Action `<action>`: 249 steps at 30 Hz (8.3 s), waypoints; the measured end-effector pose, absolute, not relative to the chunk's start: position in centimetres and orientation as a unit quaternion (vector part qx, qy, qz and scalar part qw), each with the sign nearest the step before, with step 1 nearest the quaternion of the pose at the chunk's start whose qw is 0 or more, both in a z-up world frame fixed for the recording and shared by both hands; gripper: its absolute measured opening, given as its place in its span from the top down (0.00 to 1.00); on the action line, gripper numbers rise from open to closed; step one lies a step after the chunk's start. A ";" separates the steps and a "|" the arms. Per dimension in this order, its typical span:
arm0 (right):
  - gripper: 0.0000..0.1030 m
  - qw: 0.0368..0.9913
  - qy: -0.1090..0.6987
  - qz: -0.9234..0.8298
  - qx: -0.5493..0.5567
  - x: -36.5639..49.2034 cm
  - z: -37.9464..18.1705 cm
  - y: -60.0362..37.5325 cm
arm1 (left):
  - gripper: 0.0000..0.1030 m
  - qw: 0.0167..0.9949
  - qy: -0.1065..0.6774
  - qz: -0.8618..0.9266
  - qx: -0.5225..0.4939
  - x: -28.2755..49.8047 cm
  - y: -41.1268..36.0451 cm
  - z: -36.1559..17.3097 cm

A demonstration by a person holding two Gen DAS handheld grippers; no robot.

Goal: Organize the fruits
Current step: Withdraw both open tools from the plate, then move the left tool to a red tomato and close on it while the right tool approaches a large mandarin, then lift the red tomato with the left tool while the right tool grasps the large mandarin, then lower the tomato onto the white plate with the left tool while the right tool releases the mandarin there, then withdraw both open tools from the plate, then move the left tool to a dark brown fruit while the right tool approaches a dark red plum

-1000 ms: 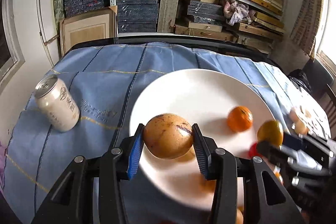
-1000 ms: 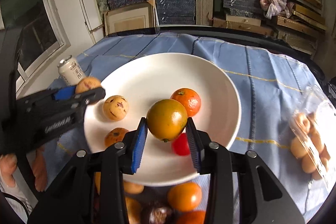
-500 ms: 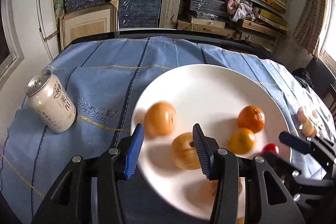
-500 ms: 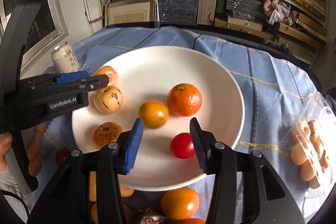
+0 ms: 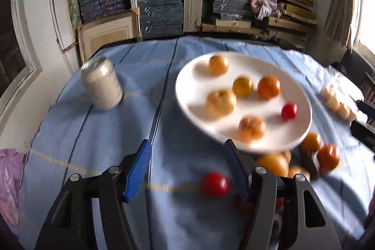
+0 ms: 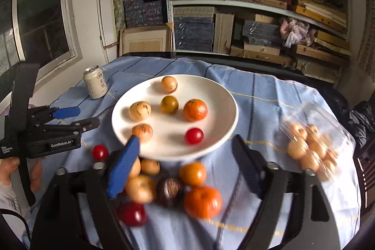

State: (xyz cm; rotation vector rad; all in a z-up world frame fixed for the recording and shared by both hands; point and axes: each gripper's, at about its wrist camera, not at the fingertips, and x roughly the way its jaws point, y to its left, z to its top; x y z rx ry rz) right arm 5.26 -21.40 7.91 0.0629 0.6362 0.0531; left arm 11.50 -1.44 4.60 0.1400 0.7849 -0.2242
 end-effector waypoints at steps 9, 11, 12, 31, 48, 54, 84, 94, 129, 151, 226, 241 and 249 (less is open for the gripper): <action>0.17 0.944 0.328 0.005 0.045 3.6 5.1 -23.7 | 0.33 0.915 0.386 -0.105 0.043 10.0 -0.7 1.6; 0.17 0.942 0.333 0.006 0.048 3.9 4.9 -23.6 | 0.30 0.917 0.381 -0.105 0.048 9.9 -1.0 1.5; 0.17 0.941 0.334 0.005 0.044 3.9 4.7 -23.5 | 0.29 0.917 0.380 -0.108 0.051 9.8 -1.2 1.3; 0.13 0.932 0.360 -0.008 0.037 4.8 3.4 -23.2 | 0.36 0.904 0.405 -0.124 0.059 10.7 -0.1 0.3; 0.13 0.931 0.364 -0.006 0.034 4.7 3.3 -23.0 | 0.66 0.895 0.415 -0.159 0.042 11.0 -0.8 -0.4; 0.13 0.930 0.366 -0.003 0.028 4.7 3.1 -22.6 | 0.67 0.895 0.417 -0.154 0.042 11.1 -0.9 -0.4; 0.34 0.911 0.412 0.016 -0.008 5.5 -0.2 -22.6 | 0.69 0.905 0.396 -0.153 0.042 9.6 -0.1 1.2; 0.55 0.908 0.417 0.038 0.011 5.6 -0.2 -22.8 | 0.69 0.901 0.404 -0.152 0.050 9.8 -0.5 0.6; 0.55 0.922 0.374 0.090 0.037 17.4 5.2 -19.4 | 0.69 0.907 0.400 -0.123 0.051 24.7 -6.0 4.5; 0.54 0.920 0.380 0.091 -0.013 19.2 3.2 -18.1 | 0.65 0.900 0.411 -0.134 0.047 27.2 -6.9 2.1; 0.04 0.908 0.351 0.045 0.224 4.2 4.4 -27.8 | 0.15 0.905 0.379 -0.152 0.118 4.1 -0.9 1.0; 0.05 0.915 0.350 0.057 0.191 4.0 4.5 -26.2 | 0.30 0.899 0.381 -0.174 0.130 3.7 -2.1 0.3; 0.04 0.921 0.353 0.067 0.152 3.9 4.6 -24.6 | 0.58 0.893 0.385 -0.195 0.130 3.6 -2.8 -0.1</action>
